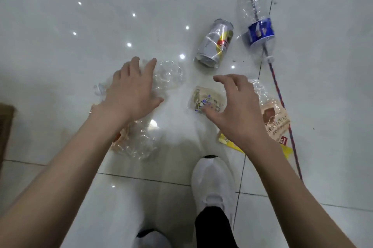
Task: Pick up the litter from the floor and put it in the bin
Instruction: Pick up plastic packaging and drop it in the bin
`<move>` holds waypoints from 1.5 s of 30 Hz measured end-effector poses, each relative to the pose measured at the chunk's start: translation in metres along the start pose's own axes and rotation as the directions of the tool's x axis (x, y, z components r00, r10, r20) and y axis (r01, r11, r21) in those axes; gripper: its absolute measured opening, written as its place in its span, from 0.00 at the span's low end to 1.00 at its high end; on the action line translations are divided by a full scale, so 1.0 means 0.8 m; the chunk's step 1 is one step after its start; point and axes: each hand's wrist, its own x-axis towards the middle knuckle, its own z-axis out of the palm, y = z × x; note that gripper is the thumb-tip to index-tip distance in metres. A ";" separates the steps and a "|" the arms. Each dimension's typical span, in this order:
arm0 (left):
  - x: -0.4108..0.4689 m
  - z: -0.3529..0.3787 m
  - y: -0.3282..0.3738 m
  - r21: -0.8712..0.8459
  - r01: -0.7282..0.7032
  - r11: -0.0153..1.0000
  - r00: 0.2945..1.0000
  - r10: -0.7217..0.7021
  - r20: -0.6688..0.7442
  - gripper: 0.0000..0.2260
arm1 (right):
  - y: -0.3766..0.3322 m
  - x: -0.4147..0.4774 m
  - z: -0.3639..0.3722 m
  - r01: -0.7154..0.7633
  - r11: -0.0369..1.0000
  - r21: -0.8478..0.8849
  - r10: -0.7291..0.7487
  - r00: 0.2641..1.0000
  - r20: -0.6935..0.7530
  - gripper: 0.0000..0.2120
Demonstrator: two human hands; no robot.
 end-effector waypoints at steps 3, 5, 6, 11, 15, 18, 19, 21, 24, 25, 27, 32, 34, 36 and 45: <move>0.019 0.032 -0.005 0.123 -0.039 0.992 0.996 0.049 -0.076 0.45 | 0.004 0.014 0.016 0.007 0.997 -0.080 -0.002 0.998 0.061 0.38; 0.028 0.041 -0.006 0.149 -0.041 0.988 0.989 0.061 -0.138 0.42 | 0.007 0.021 0.024 0.007 0.995 -0.103 0.001 0.997 0.081 0.42; 0.031 0.043 -0.006 0.148 -0.033 0.988 0.985 0.058 -0.163 0.40 | 0.010 0.022 0.029 0.007 0.994 -0.107 0.003 0.995 0.096 0.43; 0.033 0.034 -0.009 0.096 0.010 0.995 0.983 0.008 -0.181 0.37 | 0.021 0.028 0.051 0.048 0.985 -0.166 -0.025 0.990 0.139 0.41; 0.013 -0.001 -0.016 0.115 0.010 0.993 0.981 0.013 -0.193 0.37 | 0.011 0.021 0.039 0.061 0.977 -0.207 -0.037 0.992 0.117 0.39; -0.033 -0.054 -0.013 0.070 0.044 0.997 0.981 -0.029 -0.194 0.38 | -0.015 -0.003 -0.015 0.056 0.975 -0.215 -0.035 0.995 0.097 0.41; -0.056 -0.076 -0.008 0.052 0.056 0.997 0.981 -0.045 -0.187 0.38 | -0.028 -0.016 -0.041 0.050 0.975 -0.216 -0.029 0.995 0.099 0.41; -0.105 -0.124 0.006 0.023 0.064 0.998 0.983 -0.059 -0.175 0.38 | -0.058 -0.046 -0.099 0.044 0.978 -0.205 -0.026 0.996 0.090 0.41; -0.182 -0.212 0.033 -0.005 0.052 0.999 0.985 -0.053 -0.163 0.38 | -0.109 -0.095 -0.197 0.033 0.984 -0.177 -0.022 0.998 0.066 0.41; -0.206 -0.245 0.042 -0.021 0.050 0.999 0.985 -0.053 -0.164 0.38 | -0.126 -0.111 -0.231 0.032 0.985 -0.167 -0.024 0.998 0.052 0.41; -0.252 -0.314 0.061 -0.053 0.053 0.997 0.983 -0.062 -0.173 0.37 | -0.160 -0.141 -0.301 0.025 0.989 -0.145 -0.022 1.000 0.022 0.42; -0.368 -0.496 0.109 -0.087 0.051 0.995 0.975 -0.069 -0.212 0.38 | -0.246 -0.216 -0.481 0.022 0.995 -0.094 -0.028 0.998 -0.059 0.41; -0.411 -0.565 0.127 -0.100 0.045 0.994 0.971 -0.067 -0.229 0.38 | -0.281 -0.243 -0.551 0.019 0.997 -0.079 -0.027 0.994 -0.102 0.41; -0.455 -0.627 0.145 -0.114 0.034 0.993 0.968 -0.061 -0.243 0.38 | -0.313 -0.272 -0.617 0.019 0.998 -0.058 -0.027 0.989 -0.143 0.40; -0.604 -0.822 0.215 -0.092 -0.056 0.994 0.927 0.017 -0.373 0.38 | -0.393 -0.378 -0.830 0.075 0.997 0.012 -0.066 0.930 -0.362 0.40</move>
